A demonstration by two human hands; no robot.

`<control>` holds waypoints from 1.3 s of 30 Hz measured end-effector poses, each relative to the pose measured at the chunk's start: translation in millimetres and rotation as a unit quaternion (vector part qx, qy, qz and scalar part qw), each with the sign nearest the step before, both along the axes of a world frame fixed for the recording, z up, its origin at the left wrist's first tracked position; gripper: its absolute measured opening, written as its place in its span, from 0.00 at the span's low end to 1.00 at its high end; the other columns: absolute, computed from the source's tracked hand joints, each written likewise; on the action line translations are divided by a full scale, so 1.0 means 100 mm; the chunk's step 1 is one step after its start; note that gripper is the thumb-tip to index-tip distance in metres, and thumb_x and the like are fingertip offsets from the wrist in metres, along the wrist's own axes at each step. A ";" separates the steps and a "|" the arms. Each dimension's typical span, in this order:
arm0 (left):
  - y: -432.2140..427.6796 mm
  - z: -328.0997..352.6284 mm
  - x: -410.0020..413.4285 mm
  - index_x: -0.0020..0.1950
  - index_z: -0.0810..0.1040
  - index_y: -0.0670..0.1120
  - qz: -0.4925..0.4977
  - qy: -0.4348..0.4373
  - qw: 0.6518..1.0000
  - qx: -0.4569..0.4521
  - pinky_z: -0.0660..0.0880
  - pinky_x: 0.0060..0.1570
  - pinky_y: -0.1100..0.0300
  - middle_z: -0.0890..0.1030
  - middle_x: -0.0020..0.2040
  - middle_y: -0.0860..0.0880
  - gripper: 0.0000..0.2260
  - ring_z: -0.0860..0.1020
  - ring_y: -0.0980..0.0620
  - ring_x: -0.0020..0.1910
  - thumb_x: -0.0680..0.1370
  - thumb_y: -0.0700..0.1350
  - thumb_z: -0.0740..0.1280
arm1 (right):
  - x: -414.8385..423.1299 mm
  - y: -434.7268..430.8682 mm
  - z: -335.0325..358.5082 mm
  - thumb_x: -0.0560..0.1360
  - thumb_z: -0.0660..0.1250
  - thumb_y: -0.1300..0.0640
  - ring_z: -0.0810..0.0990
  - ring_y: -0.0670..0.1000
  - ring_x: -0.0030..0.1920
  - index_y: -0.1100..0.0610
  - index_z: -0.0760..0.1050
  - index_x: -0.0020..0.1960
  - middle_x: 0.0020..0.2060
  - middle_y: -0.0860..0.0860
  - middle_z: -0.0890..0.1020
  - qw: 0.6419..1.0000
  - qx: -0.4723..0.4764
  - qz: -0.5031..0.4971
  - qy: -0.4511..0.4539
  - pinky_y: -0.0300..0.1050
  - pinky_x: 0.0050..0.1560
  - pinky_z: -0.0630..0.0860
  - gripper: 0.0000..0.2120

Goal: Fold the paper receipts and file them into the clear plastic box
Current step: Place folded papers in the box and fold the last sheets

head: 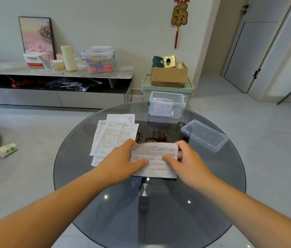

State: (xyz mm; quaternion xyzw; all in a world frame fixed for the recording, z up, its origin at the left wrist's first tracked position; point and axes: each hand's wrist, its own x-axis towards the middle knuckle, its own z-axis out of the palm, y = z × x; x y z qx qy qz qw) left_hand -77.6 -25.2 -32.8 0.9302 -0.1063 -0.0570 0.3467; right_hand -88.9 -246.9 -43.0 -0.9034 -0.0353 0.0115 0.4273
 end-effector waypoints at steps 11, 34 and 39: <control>-0.18 -0.21 0.02 0.78 0.55 0.59 0.005 -0.031 0.998 0.054 0.71 0.57 0.62 0.66 0.66 0.50 0.40 0.73 0.49 0.63 0.73 0.58 0.74 | 0.02 0.12 -0.23 0.74 0.60 0.30 0.63 0.48 0.61 0.39 0.61 0.74 0.57 0.43 0.63 0.960 -0.276 -0.001 -0.053 0.46 0.62 0.60 0.31; -0.14 -0.20 -0.01 0.72 0.70 0.59 -0.033 0.003 0.994 0.109 0.70 0.58 0.62 0.65 0.58 0.53 0.32 0.70 0.54 0.56 0.71 0.64 0.73 | 0.04 0.04 0.16 0.74 0.75 0.52 0.77 0.48 0.58 0.49 0.72 0.67 0.60 0.47 0.76 0.995 0.015 -0.062 0.077 0.46 0.57 0.78 0.24; -0.14 -0.21 -0.01 0.73 0.69 0.58 -0.030 0.004 0.995 0.100 0.69 0.55 0.65 0.65 0.58 0.53 0.32 0.70 0.55 0.56 0.71 0.64 0.73 | 0.09 0.08 0.16 0.73 0.77 0.54 0.76 0.51 0.55 0.54 0.61 0.75 0.57 0.47 0.72 0.970 0.135 -0.146 0.140 0.43 0.47 0.74 0.37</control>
